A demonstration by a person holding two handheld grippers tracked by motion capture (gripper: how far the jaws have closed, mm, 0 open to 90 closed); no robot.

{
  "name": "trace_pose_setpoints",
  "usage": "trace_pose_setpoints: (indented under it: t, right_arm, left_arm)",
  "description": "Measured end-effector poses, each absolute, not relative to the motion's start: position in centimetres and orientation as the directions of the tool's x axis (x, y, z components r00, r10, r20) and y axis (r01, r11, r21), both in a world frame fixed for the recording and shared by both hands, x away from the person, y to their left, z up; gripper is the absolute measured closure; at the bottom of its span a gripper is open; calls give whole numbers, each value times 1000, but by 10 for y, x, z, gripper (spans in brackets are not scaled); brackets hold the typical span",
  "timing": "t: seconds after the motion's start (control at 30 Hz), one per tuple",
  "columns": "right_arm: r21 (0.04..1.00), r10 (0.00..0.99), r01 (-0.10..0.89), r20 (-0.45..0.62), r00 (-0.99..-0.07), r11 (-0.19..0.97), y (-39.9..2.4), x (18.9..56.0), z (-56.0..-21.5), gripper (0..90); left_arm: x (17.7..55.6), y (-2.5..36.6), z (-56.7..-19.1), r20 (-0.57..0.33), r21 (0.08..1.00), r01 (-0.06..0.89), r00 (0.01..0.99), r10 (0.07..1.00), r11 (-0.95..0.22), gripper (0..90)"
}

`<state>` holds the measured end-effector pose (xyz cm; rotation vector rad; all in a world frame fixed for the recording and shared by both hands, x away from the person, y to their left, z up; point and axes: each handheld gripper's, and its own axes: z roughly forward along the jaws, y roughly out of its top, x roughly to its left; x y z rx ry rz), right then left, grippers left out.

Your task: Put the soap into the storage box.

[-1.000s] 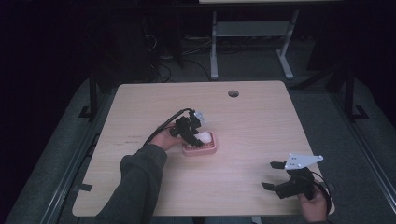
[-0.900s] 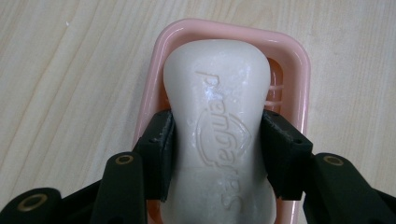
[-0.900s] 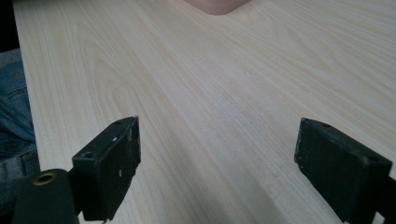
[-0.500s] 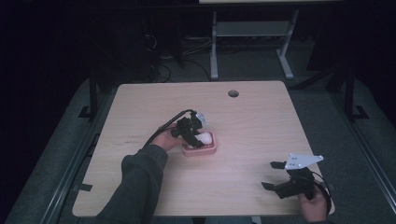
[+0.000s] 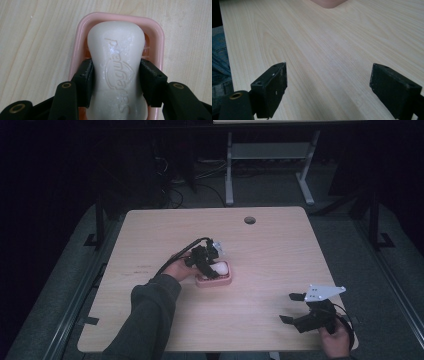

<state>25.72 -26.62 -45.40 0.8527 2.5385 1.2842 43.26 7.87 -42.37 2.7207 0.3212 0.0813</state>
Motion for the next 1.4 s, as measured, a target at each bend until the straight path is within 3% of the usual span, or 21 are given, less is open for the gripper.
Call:
trace_pose_setpoints:
  t: [0.23, 0.47, 1.4]
  right_arm:
    - [784, 561, 413, 101, -822, 464, -267, 257, -454, 142]
    - [781, 561, 414, 100, -822, 467, -266, 257, -454, 142]
    - [775, 580, 430, 102, -808, 463, -266, 260, -455, 141]
  left_arm:
    - [433, 78, -424, 15, 389, 213, 971, 237, -896, 487]
    - [429, 83, -415, 25, 415, 215, 969, 247, -884, 399]
    - [406, 115, -401, 31, 466, 262, 950, 312, -845, 295]
